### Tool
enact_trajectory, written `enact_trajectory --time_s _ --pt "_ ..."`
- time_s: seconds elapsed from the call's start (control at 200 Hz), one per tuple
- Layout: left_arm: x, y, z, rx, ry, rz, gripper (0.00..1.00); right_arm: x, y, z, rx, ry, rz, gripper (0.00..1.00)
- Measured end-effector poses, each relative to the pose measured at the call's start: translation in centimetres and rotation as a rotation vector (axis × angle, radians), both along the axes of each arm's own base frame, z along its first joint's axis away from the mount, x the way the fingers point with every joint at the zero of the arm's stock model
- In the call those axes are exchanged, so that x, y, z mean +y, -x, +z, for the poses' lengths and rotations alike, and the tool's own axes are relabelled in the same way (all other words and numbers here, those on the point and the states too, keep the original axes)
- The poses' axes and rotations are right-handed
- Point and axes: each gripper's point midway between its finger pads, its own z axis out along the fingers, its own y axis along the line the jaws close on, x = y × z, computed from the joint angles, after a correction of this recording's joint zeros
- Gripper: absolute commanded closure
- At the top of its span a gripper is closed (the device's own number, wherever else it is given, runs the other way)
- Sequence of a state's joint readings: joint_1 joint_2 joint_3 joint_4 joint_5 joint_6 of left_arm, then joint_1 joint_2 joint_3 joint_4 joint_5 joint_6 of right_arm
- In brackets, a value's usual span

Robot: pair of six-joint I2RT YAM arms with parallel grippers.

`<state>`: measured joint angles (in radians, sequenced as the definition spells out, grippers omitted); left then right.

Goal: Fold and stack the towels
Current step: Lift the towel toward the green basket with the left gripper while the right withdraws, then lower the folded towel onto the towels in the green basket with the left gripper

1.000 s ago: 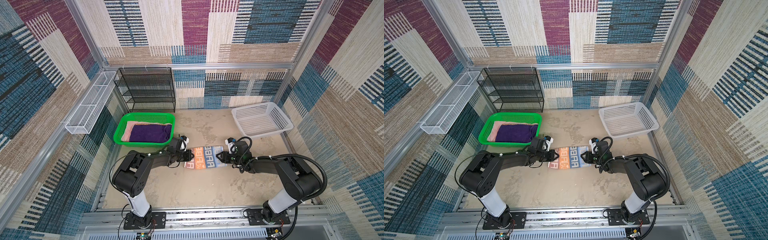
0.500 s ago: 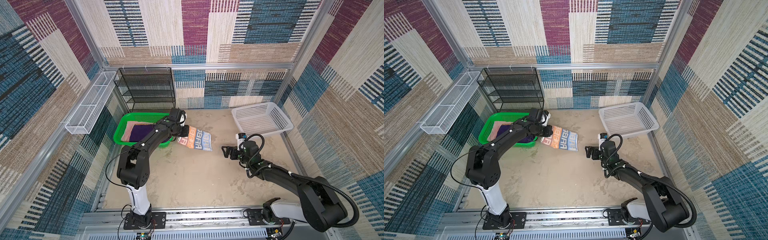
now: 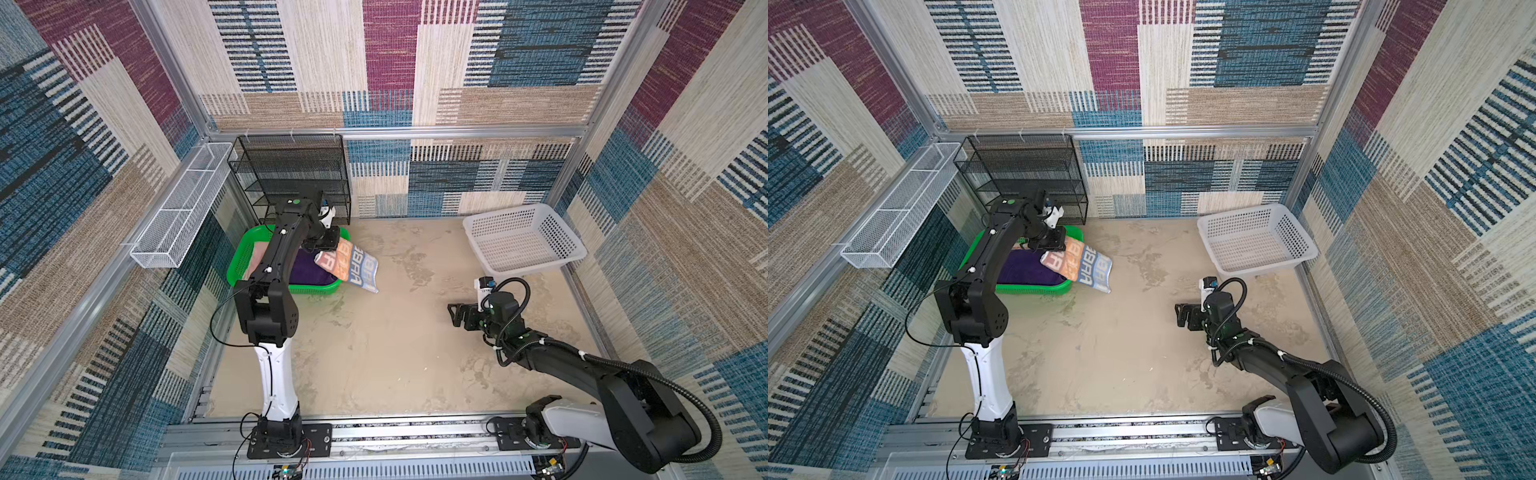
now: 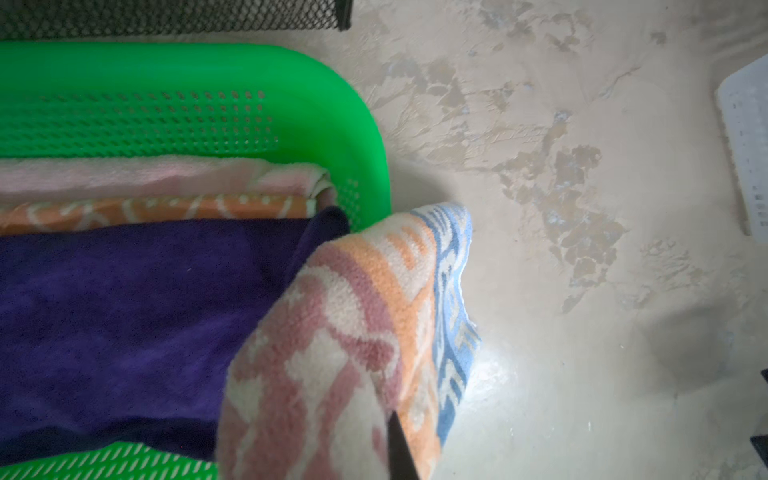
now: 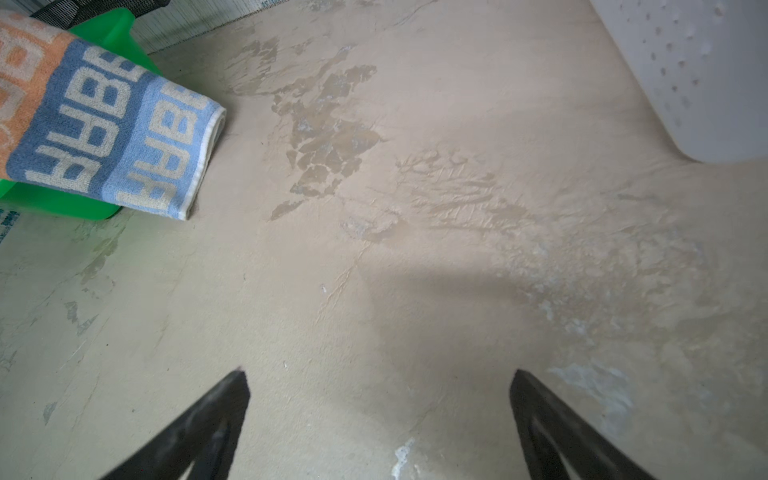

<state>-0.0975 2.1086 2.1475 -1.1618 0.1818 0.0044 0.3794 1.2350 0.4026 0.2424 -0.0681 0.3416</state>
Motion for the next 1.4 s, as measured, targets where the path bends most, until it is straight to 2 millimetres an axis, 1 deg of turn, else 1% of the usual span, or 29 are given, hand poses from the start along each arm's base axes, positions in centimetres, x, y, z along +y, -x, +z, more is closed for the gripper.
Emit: enact_trajectory --time_s 0.095,0.155,0.346,0.441,0.501,0.616,0.816,0.926,0.942,0.972,0.992,1.037,1.087,1.107,1.117,1.122,1.157,1.292,1.397 --pt "2.1 0.3 0.2 0.009 -0.029 0.019 1.00 0.0 0.0 0.2 -0.007 0.000 0.002 0.00" --pt "3.1 0.4 0.5 0.007 -0.036 0.025 1.00 0.0 0.1 0.2 -0.008 0.000 0.002 0.00" --pt "7.6 -0.1 1.9 -0.027 -0.133 0.081 1.00 0.0 0.1 0.0 -0.003 0.001 0.002 0.00" --pt "9.7 -0.3 1.9 -0.028 -0.207 0.103 1.00 0.0 0.2 -0.2 0.001 0.000 0.004 0.00" --pt "10.5 -0.4 1.8 -0.026 -0.242 0.107 1.00 0.0 0.2 -0.2 0.002 0.000 0.005 0.00" --pt "12.1 -0.9 1.1 -0.012 -0.321 0.114 1.00 0.1 0.2 -0.5 0.015 -0.002 0.009 0.00" --pt "15.0 -1.8 -1.1 0.040 -0.478 0.134 1.00 0.4 0.0 -0.5 0.019 -0.005 0.015 0.00" --pt "16.0 -2.4 -2.1 0.057 -0.533 0.143 1.00 0.5 -0.2 -0.6 0.026 -0.004 0.016 0.00" --pt "16.0 -2.5 -2.2 0.059 -0.538 0.143 0.95 0.5 -0.3 -0.6 0.027 -0.004 0.017 0.00" --pt "16.2 -2.6 -2.6 0.066 -0.549 0.145 0.67 0.6 -0.3 -0.6 0.028 -0.004 0.018 0.00" --pt "16.4 -2.6 -2.8 0.071 -0.555 0.146 0.55 0.6 -0.3 -0.6 0.029 -0.005 0.020 0.00" --pt "16.6 -2.7 -3.3 0.083 -0.569 0.147 0.35 0.7 -0.4 -0.7 0.032 -0.005 0.021 0.00" --pt "16.8 -2.7 -3.7 0.090 -0.584 0.151 0.20 0.7 -0.4 -0.7 0.034 -0.004 0.022 0.00" --pt "17.0 -2.8 -3.8 0.092 -0.592 0.153 0.12 0.7 -0.5 -0.7 0.035 -0.004 0.022 0.00" --pt "17.1 -2.8 -3.8 0.090 -0.597 0.155 0.05 0.7 -0.5 -0.8 0.036 -0.003 0.022 0.00" --pt "17.1 -2.8 -3.9 0.091 -0.599 0.156 0.03 0.7 -0.5 -0.8 0.036 -0.003 0.022 0.00" --pt "17.3 -2.9 -4.0 0.090 -0.608 0.159 0.01 0.7 -0.5 -0.8 0.037 -0.003 0.022 0.00" --pt "17.8 -3.0 -3.9 0.080 -0.636 0.177 0.01 0.8 -0.7 -1.0 0.044 0.001 0.022 0.00" --pt "18.0 -3.0 -2.4 0.047 -0.647 0.191 0.01 0.8 -0.8 -1.1 0.044 0.007 0.026 0.00"
